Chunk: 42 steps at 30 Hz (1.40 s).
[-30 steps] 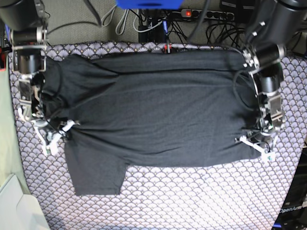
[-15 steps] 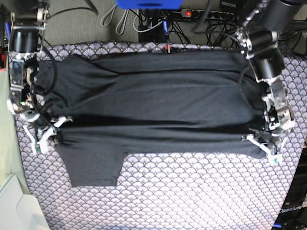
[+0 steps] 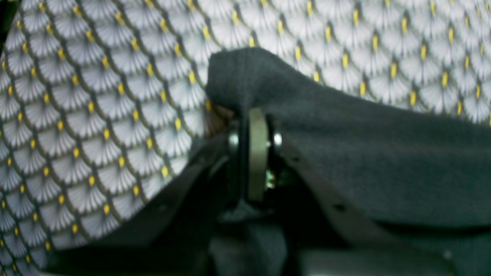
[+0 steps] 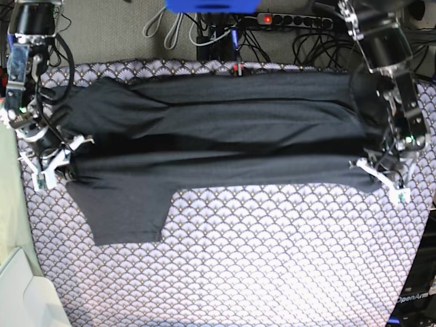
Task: Fold the T-shirt properly
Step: 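Lift the side edges and fold them toward the collar with both grippers, then reach the right gripper to the hanging sleeve and grasp it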
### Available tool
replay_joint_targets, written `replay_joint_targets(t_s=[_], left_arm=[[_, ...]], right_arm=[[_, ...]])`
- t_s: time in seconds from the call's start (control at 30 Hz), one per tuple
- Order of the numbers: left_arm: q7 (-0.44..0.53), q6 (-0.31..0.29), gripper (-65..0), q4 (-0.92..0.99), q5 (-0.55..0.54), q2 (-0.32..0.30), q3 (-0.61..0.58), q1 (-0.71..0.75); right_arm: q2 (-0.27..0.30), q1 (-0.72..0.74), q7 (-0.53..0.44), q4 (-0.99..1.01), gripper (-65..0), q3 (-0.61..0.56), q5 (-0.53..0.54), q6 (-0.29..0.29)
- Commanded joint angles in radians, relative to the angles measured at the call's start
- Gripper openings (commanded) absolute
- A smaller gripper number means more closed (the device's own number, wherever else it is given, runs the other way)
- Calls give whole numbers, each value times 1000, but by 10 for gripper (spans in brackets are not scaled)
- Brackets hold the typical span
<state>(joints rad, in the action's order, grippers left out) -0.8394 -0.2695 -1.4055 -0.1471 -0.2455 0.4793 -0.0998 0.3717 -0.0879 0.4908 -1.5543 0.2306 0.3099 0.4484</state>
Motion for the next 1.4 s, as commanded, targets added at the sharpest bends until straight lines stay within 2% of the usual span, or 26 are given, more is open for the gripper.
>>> replay_joint_targets(t_s=[0.0, 0.13, 0.33, 0.47, 0.63, 0.9, 1.07, 1.13, 1.27, 1.33, 1.37], left_arm=[[13, 2, -645, -42, -9, -18, 3, -10], [-10, 2, -645, -108, -9, -19, 5, 54], [-11, 0, -645, -156, -10, -18, 92, 119], [-10, 0, -645, -142, -10, -47, 89, 163], [-7, 0, -645, -128, -10, -48, 88, 179], [-2, -3, -643, 7, -10, -51, 86, 180], [-4, -113, -641, 42, -10, -48, 86, 176], [-10, -139, -641, 42, -10, -48, 86, 176], [-11, -155, -635, 42, -10, -47, 86, 180], [-13, -155, -597, 41, -10, -48, 86, 183], [-28, -155, -558, 36, -10, -50, 88, 190]], right_arm=[[20, 3, -27, -25, -650, 11, 8, -3], [22, -42, -27, -51, -650, 11, 8, -3], [22, -131, -27, -128, -650, 11, 8, -3], [22, -175, -27, -154, -650, 11, 8, -3], [22, -191, -27, -140, -650, 11, 7, -3], [22, -224, -28, -107, -650, 8, 7, -3], [22, -235, -28, -93, -650, 10, 7, -3], [22, -235, -28, -90, -650, 11, 7, -3], [20, -237, -19, -88, -650, 11, 7, -3], [22, -234, 29, -88, -610, 11, 7, -3], [22, -229, 58, -88, -582, 11, 7, -3]])
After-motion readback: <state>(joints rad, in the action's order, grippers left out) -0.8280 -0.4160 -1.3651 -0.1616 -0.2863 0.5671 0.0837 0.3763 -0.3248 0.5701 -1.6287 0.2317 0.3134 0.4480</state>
